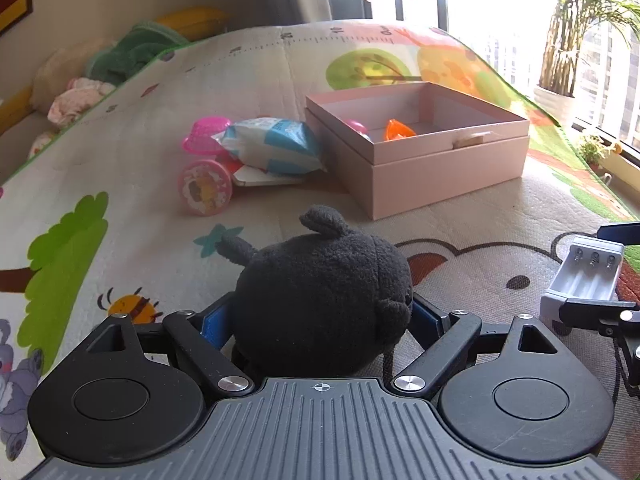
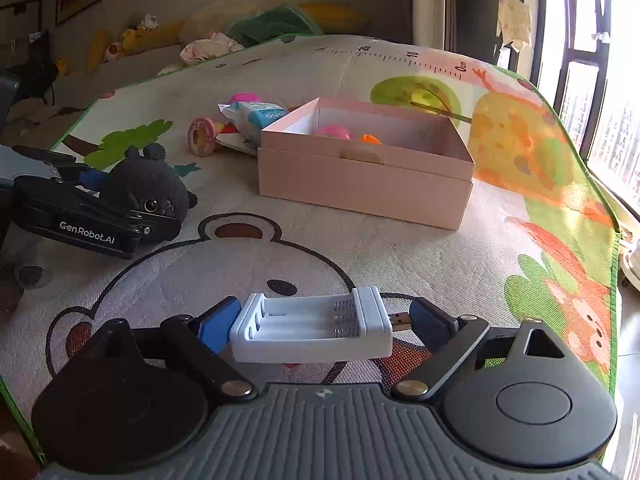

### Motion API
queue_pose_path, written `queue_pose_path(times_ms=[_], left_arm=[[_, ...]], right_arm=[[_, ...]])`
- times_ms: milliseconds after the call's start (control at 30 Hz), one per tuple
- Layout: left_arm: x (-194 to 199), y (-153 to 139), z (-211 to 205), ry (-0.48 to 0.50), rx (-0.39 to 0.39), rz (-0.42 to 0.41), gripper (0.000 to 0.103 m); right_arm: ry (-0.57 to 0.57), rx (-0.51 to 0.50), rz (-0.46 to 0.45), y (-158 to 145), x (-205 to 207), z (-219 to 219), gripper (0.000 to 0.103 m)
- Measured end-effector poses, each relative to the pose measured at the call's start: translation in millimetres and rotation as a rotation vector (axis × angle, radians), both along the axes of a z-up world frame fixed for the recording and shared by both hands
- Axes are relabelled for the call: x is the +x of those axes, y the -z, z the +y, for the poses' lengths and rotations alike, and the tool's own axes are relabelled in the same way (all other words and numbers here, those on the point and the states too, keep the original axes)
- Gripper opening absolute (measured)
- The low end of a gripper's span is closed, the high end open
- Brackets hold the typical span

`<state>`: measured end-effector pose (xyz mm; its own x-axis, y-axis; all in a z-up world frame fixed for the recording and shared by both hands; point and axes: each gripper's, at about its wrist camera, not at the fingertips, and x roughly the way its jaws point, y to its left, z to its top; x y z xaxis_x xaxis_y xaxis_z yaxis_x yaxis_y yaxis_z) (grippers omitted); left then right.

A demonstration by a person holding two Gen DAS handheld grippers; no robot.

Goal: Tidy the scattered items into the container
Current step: 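Lift the black plush into the pink box and release it while the right tool carries the charger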

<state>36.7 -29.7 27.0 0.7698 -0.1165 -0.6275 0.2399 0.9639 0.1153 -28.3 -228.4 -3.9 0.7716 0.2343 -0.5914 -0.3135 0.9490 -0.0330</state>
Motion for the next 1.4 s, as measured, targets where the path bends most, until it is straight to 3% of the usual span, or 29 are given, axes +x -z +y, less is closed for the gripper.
queue_pose_path(times_ms=[267, 500, 667, 800, 967, 1167, 1400], left_arm=[[-31.2, -25.5, -22.2, 0.192, 0.039, -0.041, 0.091], [-40.9, -76.0, -49.1, 0.311, 0.071, -0.188, 0.091], [-24.5, -104.9, -64.9, 0.324, 0.091, -0.289, 0.091], [5.5, -125.8, -71.3, 0.317, 0.022, -0.317, 0.091], [60.8, -140.8, -73.7, 0.289, -0.099, -0.302, 0.091], [128.7, -122.6, -68.2, 0.274, -0.252, -0.217, 0.091], [162.8, -58.4, -72.1, 0.263, -0.161, -0.114, 0.093]], right_arm=[[0.052, 0.022, -0.007, -17.4, -3.9, -19.1, 0.091], [0.076, 0.094, -0.105, -67.7, -11.8, -43.0, 0.091], [0.078, 0.1, -0.21, -103.9, -9.0, -49.2, 0.091], [0.101, 0.091, -0.305, -132.9, 3.6, -55.2, 0.091], [0.145, 0.103, -0.361, -166.0, 42.8, -65.2, 0.091], [0.203, 0.12, -0.35, -178.1, 103.4, -68.9, 0.091], [0.179, 0.111, -0.237, -151.2, 166.0, -49.0, 0.091]])
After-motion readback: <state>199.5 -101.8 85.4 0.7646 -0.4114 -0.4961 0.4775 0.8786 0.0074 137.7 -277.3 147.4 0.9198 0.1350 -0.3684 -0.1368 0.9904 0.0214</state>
